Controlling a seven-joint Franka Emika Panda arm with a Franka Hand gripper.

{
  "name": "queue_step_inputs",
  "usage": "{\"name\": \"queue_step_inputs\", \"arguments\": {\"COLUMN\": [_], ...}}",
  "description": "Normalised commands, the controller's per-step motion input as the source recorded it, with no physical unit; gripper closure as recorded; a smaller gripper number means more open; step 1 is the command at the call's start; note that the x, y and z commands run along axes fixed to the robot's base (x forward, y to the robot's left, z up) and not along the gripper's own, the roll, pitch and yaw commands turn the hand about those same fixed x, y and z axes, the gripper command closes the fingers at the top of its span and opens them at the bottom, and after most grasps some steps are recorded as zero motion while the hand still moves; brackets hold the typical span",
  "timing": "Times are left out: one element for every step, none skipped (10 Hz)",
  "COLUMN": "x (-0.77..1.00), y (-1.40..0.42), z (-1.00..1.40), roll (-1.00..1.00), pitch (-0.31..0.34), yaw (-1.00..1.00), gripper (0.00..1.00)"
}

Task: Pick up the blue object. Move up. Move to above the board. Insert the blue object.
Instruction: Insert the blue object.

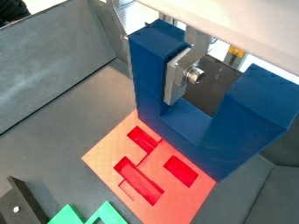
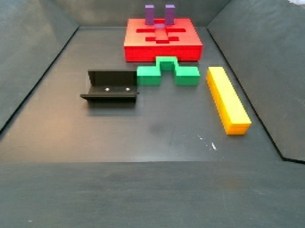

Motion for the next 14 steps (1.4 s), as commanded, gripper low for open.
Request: {"name": "queue_step_inputs", "arguments": {"x": [0.00,0.14,0.46,0.49,0.38,0.49,0.19,0.05,0.40,0.39,0.05,0.43,0.43,0.00], "y": [-0.06,-0.01,0.00,0.00,0.01,0.01,0.00,0.01,0.01,0.09,0.14,0.08,0.07,0.03], "z": [-0.37,-0.77,-0.81,-0.71,-0.59,-0.69,-0.65,-0.56,-0.59,-0.59,-0.49,-0.56,-0.56,-0.54], "roll": [0.14,0.20,0.17,0.20,0.20,0.15,0.02,-0.03,0.00,0.14,0.19,0.18,0.23,0.23], "pitch": [-0.054,-0.114,-0.077,-0.050,-0.043,-0.030,-0.087,-0.124,-0.141,-0.044,-0.046,-0.076,-0.009,-0.026], "yaw": [0.00,0.01,0.00,0.00,0.00,0.00,0.00,0.00,-0.01,0.00,0.10,0.00,0.00,0.01], "gripper": [1.00,1.00,1.00,1.00,1.00,1.00,1.00,1.00,1.00,1.00,1.00,1.00,1.00,1.00]}}
